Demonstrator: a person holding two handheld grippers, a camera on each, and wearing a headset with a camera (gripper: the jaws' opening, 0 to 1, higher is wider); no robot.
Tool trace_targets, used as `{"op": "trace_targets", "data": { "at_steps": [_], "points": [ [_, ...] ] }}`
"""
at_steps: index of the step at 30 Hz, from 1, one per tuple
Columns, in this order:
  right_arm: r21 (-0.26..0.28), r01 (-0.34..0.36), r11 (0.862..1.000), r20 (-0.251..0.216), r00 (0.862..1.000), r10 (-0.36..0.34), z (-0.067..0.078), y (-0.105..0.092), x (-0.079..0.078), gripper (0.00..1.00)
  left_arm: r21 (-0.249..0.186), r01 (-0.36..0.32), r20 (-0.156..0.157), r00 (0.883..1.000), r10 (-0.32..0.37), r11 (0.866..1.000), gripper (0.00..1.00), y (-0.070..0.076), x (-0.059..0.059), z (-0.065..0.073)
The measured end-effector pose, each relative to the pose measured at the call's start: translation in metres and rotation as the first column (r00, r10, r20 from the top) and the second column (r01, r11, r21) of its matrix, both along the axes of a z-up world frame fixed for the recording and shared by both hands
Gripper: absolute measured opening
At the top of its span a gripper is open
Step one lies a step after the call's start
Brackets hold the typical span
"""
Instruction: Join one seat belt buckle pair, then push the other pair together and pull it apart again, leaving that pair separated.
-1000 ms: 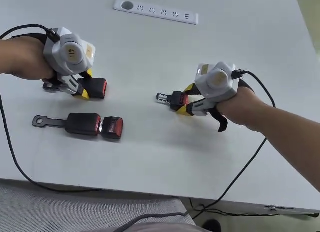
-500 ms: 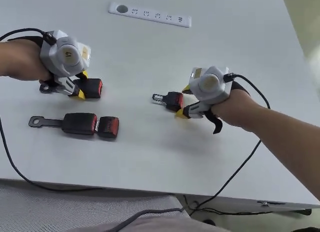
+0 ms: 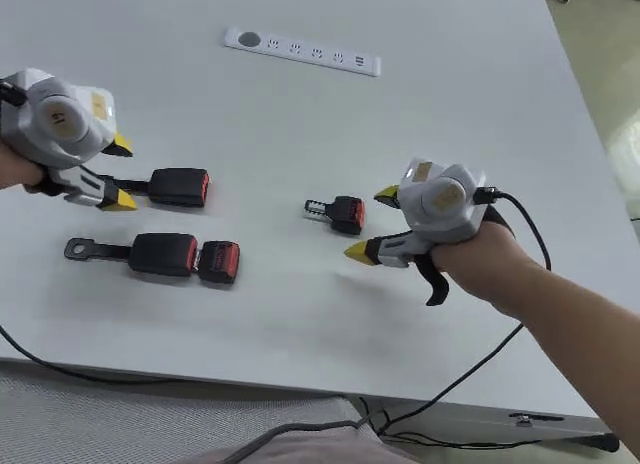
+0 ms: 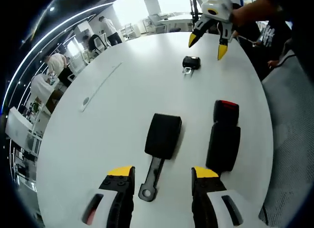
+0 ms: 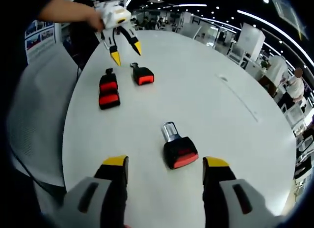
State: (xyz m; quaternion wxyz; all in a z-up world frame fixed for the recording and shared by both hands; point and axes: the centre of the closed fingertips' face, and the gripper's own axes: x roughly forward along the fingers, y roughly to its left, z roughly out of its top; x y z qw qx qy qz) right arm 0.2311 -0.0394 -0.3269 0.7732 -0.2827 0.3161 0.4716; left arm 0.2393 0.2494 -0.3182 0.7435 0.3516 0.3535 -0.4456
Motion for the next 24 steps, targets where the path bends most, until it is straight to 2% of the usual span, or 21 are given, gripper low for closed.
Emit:
{"op": "trace_targets", "data": {
  "at_steps": [1,3,7,8,12,15,16,18,24],
  "points": [
    [0.011,0.002,1.000,0.003,1.000,-0.002,0.001,0.002,-0.003,0.64,-0.001,-0.008,0.005,1.000,0.008,1.000,0.49,0.002,-0.009,0.003],
    [0.026,0.011,1.000,0.007,1.000,-0.012,0.004,0.005,-0.006,0.67,0.001,-0.037,0.013,0.999,0.037,0.999,0.51,0.008,-0.017,0.006],
    [0.072,0.039,0.997,0.027,0.999,-0.041,0.014,0.011,-0.019,0.74,-0.041,-0.123,0.017,0.992,0.124,0.992,0.61,0.020,-0.037,0.017],
    [0.079,0.045,0.996,0.031,0.998,-0.047,0.016,0.011,-0.021,0.77,-0.067,-0.147,0.017,0.989,0.149,0.987,0.63,0.021,-0.043,0.021],
    [0.097,0.058,0.994,0.034,0.997,-0.062,0.021,0.009,-0.037,0.82,-0.108,-0.215,-0.011,0.976,0.215,0.971,0.74,0.031,-0.063,0.026],
    [0.107,0.084,0.991,0.030,0.996,-0.087,0.023,0.006,-0.044,0.86,-0.117,-0.244,-0.019,0.970,0.244,0.963,0.81,0.040,-0.072,0.026],
    [0.112,0.093,0.989,0.026,0.995,-0.097,0.024,0.005,-0.045,0.87,-0.122,-0.266,-0.035,0.964,0.264,0.956,0.84,0.044,-0.077,0.025],
    [0.122,0.119,0.985,0.019,0.992,-0.122,0.025,0.002,-0.048,0.90,-0.127,-0.285,-0.041,0.958,0.282,0.950,0.87,0.051,-0.083,0.024],
    [0.128,0.138,0.982,0.021,0.990,-0.142,0.028,0.000,-0.057,0.97,-0.131,-0.309,-0.037,0.951,0.307,0.942,0.97,0.061,-0.092,0.026]
  ]
}}
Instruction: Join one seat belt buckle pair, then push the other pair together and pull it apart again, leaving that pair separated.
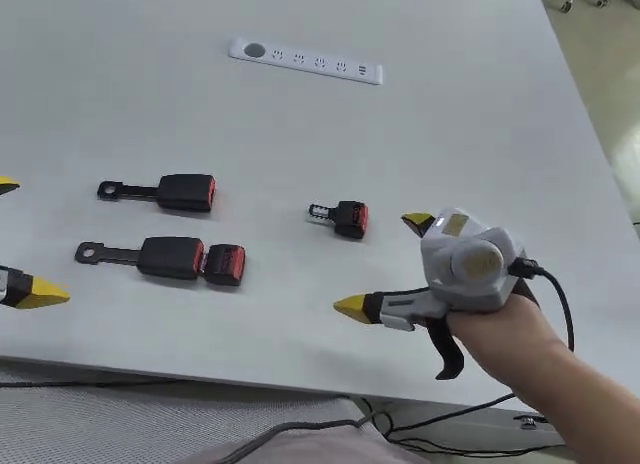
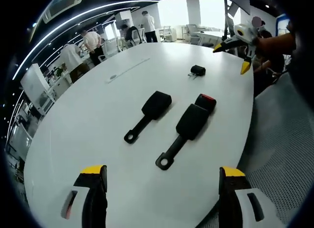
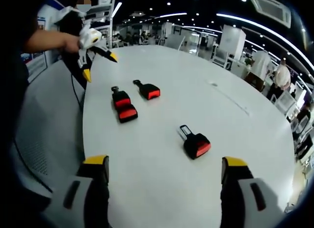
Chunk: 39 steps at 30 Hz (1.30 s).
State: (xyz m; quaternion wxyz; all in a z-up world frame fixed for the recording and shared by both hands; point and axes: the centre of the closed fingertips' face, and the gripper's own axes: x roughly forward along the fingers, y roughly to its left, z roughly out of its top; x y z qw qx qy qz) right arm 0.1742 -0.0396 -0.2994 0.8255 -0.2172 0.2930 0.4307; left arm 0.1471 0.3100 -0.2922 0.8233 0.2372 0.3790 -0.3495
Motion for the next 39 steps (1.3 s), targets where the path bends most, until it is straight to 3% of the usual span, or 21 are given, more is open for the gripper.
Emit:
{"op": "trace_targets", "data": {
  "at_steps": [9,17,19,39],
  "points": [
    [0.017,0.035,0.999,0.013,0.999,-0.035,0.009,0.001,-0.004,1.00,-0.028,-0.074,0.016,0.997,0.075,0.997,1.00,0.008,0.001,0.006],
    [0.026,0.049,0.998,-0.001,0.999,-0.049,0.009,0.001,-0.010,1.00,-0.028,-0.077,0.028,0.997,0.078,0.997,1.00,0.008,-0.001,0.009],
    [0.030,0.054,0.998,-0.006,0.999,-0.054,0.009,0.002,-0.011,1.00,-0.005,-0.065,0.036,0.997,0.065,0.998,1.00,0.010,-0.002,0.008],
    [0.053,0.084,0.995,-0.017,0.996,-0.084,0.009,0.005,-0.019,1.00,-0.025,-0.093,0.048,0.994,0.094,0.995,0.99,0.010,-0.007,0.014]
  ]
}}
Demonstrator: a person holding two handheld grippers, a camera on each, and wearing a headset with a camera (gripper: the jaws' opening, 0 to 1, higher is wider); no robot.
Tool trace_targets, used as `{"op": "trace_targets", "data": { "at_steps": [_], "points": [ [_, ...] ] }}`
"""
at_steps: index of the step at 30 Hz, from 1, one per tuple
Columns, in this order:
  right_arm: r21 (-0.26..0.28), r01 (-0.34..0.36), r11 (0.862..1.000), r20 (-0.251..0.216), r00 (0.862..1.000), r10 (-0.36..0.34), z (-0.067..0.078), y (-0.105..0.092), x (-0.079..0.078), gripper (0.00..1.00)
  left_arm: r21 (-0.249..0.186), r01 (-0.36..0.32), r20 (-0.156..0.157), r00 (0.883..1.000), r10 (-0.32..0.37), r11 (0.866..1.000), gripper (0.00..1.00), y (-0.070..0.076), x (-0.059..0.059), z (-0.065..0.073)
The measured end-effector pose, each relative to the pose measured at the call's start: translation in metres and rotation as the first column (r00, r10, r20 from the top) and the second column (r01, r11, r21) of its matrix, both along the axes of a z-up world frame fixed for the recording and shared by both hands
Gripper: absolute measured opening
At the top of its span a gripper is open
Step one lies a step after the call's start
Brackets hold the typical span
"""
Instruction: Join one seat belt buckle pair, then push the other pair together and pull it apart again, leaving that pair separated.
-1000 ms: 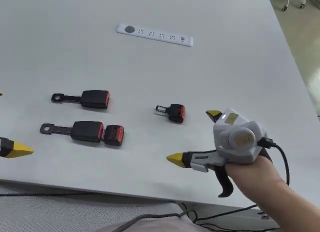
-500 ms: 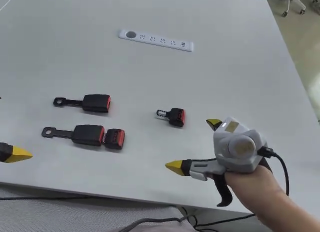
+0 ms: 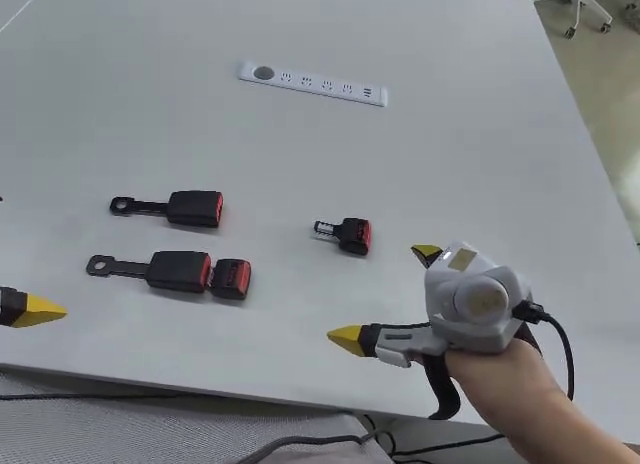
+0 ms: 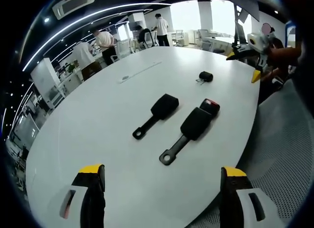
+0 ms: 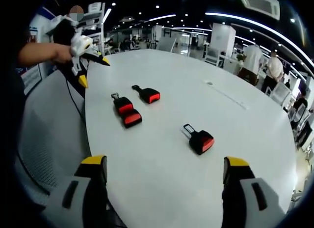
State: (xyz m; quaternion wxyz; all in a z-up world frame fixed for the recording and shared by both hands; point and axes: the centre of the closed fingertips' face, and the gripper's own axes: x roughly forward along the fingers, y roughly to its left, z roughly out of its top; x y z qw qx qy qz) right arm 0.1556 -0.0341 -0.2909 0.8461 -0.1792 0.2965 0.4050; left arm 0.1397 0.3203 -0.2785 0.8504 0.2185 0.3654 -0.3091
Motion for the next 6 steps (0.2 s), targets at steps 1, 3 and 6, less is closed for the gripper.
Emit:
{"op": "trace_targets", "data": {
  "at_steps": [1,3,6],
  "points": [
    [0.000,0.002,1.000,0.000,1.000,-0.002,-0.0001,-0.0003,0.0001,1.00,0.000,0.000,0.001,1.000,0.000,1.000,0.99,0.0003,0.0000,0.0002],
    [0.002,0.005,1.000,0.000,1.000,-0.005,-0.0002,-0.0003,-0.0003,1.00,-0.001,-0.001,0.004,1.000,0.001,1.000,0.99,0.0006,0.0002,0.0007],
    [0.000,0.007,1.000,0.001,1.000,-0.007,-0.0001,-0.0008,-0.0012,1.00,0.001,-0.001,0.006,1.000,0.001,1.000,0.99,0.0014,0.0001,0.0008]
  ]
}}
